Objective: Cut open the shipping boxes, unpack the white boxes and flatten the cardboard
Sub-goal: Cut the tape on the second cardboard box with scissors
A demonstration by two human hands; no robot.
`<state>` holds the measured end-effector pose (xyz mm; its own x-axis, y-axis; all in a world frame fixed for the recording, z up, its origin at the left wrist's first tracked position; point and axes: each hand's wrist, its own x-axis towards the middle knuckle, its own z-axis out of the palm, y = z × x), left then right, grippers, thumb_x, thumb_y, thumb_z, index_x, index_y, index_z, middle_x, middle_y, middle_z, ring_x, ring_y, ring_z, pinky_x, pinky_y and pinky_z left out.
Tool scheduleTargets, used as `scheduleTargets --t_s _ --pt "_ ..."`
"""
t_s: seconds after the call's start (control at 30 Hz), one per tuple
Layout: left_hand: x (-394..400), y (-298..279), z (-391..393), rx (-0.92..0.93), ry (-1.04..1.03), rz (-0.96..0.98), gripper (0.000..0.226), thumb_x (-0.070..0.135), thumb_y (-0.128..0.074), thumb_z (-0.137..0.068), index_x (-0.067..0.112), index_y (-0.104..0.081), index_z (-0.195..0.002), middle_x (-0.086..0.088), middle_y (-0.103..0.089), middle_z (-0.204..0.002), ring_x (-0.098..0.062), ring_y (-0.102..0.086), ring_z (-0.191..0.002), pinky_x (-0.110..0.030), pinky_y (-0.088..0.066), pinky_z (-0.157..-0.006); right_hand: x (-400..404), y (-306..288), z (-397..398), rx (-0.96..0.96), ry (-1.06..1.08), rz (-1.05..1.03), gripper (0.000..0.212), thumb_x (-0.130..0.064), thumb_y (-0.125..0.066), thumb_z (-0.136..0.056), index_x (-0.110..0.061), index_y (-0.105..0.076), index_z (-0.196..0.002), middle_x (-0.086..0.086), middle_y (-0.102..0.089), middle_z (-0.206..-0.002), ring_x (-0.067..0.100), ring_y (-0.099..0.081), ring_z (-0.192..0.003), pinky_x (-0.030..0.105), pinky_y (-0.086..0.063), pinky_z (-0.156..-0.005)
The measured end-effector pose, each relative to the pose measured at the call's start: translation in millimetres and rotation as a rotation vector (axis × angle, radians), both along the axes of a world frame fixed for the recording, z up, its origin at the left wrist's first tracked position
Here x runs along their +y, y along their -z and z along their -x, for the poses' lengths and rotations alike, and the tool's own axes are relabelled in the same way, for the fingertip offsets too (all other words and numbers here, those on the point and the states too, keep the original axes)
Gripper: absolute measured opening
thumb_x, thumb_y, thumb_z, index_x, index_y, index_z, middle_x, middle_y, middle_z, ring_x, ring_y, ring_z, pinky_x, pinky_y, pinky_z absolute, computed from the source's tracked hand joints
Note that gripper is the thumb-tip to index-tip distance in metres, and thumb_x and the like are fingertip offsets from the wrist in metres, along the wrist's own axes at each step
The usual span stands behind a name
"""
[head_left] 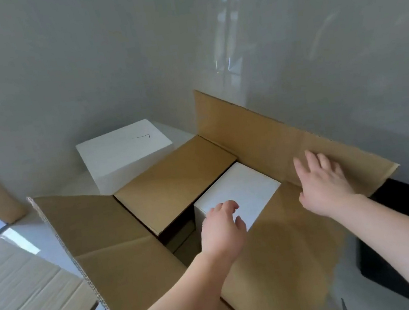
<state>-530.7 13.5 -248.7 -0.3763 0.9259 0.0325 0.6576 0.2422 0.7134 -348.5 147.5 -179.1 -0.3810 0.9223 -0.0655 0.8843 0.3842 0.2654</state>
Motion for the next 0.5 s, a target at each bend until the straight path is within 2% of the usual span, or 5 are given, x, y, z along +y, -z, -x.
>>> scheduleTargets --t_s 0.23,0.37,0.5 --pt "8 -7 -14 0.069 -0.001 -0.063 0.038 0.021 -0.043 -0.091 0.024 -0.051 -0.128 0.01 -0.055 -0.127 -0.011 -0.047 -0.118 -0.026 -0.037 -0.099 30 14 23 -0.038 0.072 -0.074 0.088 -0.046 -0.054 -0.084 -0.016 -0.005 -0.151 0.018 -0.008 -0.15 0.038 -0.008 -0.138 0.058 -0.022 -0.11" --pt "14 1 -1 0.138 -0.053 -0.049 0.037 0.02 -0.044 -0.089 0.025 -0.053 -0.125 0.012 -0.054 -0.126 -0.01 -0.046 -0.118 -0.024 -0.036 -0.097 48 36 31 -0.08 0.021 -0.174 0.091 -0.053 -0.049 -0.085 -0.013 -0.003 -0.152 0.024 0.003 -0.153 0.043 0.0 -0.14 0.065 -0.011 -0.109" --pt "12 5 18 0.232 -0.162 0.001 0.037 0.019 -0.045 -0.088 0.025 -0.055 -0.122 0.011 -0.056 -0.122 -0.011 -0.046 -0.114 -0.025 -0.037 -0.094 72 41 30 -0.18 -0.138 -0.314 0.093 -0.058 -0.039 -0.087 -0.005 0.003 -0.151 0.032 0.022 -0.151 0.049 0.018 -0.139 0.067 0.006 -0.108"
